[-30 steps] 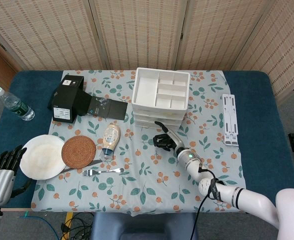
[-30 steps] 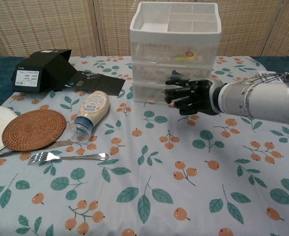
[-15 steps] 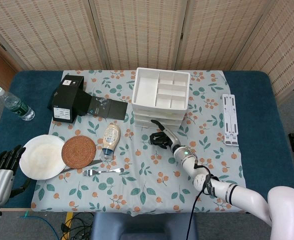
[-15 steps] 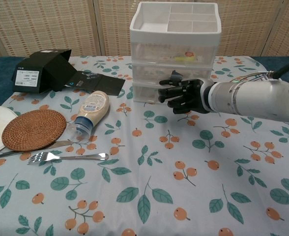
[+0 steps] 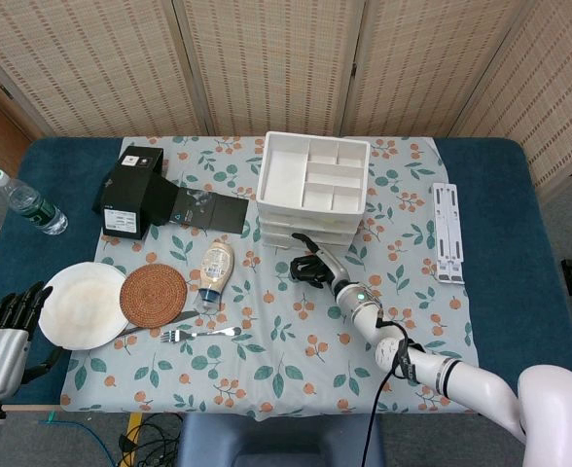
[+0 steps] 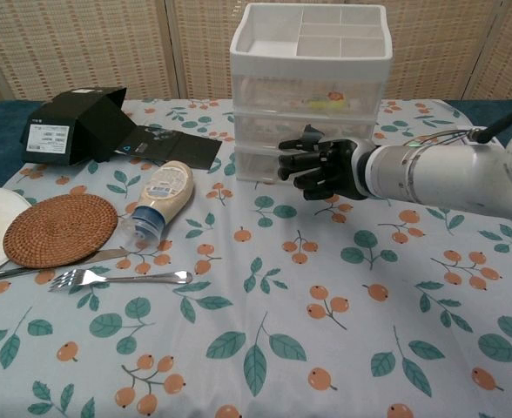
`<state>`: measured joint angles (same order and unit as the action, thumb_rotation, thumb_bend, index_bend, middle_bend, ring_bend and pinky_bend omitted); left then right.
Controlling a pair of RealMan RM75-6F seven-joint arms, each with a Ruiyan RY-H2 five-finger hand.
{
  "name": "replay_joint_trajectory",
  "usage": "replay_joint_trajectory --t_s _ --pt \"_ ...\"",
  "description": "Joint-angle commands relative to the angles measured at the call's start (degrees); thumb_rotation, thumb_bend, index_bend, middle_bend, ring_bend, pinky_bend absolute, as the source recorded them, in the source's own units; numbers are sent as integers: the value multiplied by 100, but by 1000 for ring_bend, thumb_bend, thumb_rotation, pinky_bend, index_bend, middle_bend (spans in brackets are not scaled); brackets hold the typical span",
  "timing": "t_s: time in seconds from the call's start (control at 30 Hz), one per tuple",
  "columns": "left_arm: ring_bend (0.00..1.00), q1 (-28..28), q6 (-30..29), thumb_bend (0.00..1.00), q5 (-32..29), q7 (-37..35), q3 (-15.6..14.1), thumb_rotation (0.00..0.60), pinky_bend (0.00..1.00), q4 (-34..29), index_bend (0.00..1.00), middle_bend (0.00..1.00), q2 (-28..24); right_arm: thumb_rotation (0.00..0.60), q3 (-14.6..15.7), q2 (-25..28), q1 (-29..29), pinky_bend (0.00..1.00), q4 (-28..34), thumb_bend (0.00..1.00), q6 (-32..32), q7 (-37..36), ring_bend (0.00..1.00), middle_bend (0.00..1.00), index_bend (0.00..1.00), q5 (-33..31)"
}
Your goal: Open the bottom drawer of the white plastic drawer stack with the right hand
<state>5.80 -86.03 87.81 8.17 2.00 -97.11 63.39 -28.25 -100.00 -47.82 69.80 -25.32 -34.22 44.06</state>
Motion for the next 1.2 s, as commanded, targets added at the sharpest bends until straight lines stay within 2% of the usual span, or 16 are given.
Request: replay_joint_trajectory --t_s 0.03,0.53,0.77,1.2 --pt "111 6 13 254 -8 11 1 600 93 -12 57 72 -2 600 -50 -40 46 963 -26 579 12 -68 886 686 4 106" --pt "111 11 44 255 -36 96 -4 600 93 -80 57 72 -19 600 -157 -167 15 962 -278 583 187 -194 886 686 8 380" --pt "111 9 34 255 -23 141 -6 600 93 -122 57 72 -30 600 -154 -97 117 962 -134 583 224 -249 885 686 61 575" --pt "111 11 53 254 -20 185 -19 600 93 -164 57 72 -39 600 -32 89 331 962 225 583 293 -318 886 683 78 844"
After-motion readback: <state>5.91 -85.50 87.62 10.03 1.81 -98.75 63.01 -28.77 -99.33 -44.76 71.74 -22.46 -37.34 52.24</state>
